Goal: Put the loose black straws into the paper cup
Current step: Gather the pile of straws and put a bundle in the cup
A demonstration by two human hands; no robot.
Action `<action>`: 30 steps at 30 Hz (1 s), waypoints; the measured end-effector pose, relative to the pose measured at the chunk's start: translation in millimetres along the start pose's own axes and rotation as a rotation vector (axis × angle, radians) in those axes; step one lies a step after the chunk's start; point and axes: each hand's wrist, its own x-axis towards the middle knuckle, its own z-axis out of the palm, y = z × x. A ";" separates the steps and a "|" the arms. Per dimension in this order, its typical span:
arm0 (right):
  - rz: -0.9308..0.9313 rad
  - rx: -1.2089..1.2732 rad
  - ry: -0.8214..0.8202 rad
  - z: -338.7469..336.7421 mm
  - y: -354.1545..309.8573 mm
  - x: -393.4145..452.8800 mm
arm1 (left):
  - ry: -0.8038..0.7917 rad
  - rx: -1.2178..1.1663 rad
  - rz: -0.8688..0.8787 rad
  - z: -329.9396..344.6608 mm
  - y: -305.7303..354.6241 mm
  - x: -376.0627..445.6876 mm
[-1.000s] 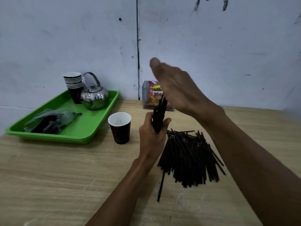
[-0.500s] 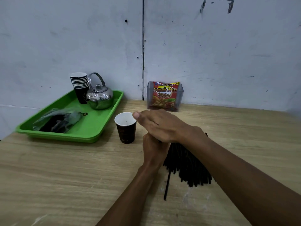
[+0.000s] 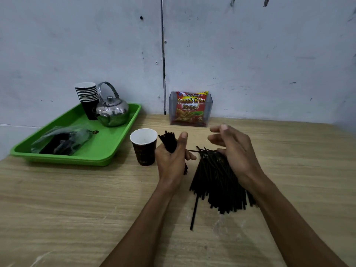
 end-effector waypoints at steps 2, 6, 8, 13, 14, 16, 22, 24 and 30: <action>0.072 0.094 0.009 5.3 8.4 -9.1 | 0.038 -0.051 -0.023 0.7 1.8 1.4; 0.137 0.227 0.004 15.9 10.5 -17.7 | 0.017 0.048 0.037 -7.3 -10.0 1.1; 0.136 0.238 -0.005 17.9 10.6 -18.1 | -0.038 0.136 0.037 -11.0 -15.4 -0.5; -0.003 0.072 -0.021 20.4 4.9 -15.4 | -0.156 0.189 0.018 -10.4 -19.0 -2.6; -0.068 -0.014 -0.047 21.6 2.0 -14.9 | -0.181 0.205 0.007 -11.6 -21.5 -1.9; -0.205 -0.220 -0.127 25.6 -4.2 -13.9 | -0.210 0.222 0.004 -12.2 -23.7 -1.7; -0.373 -0.759 -0.461 42.0 -10.6 -14.5 | -0.292 0.088 0.040 -13.7 -17.1 -11.2; -0.404 -0.767 -0.452 44.5 -9.7 -15.6 | -0.298 0.168 0.104 -15.2 -14.8 -13.1; -0.383 -0.692 -0.452 42.2 -11.0 -15.4 | -0.223 0.196 -0.090 -16.8 -18.9 -7.7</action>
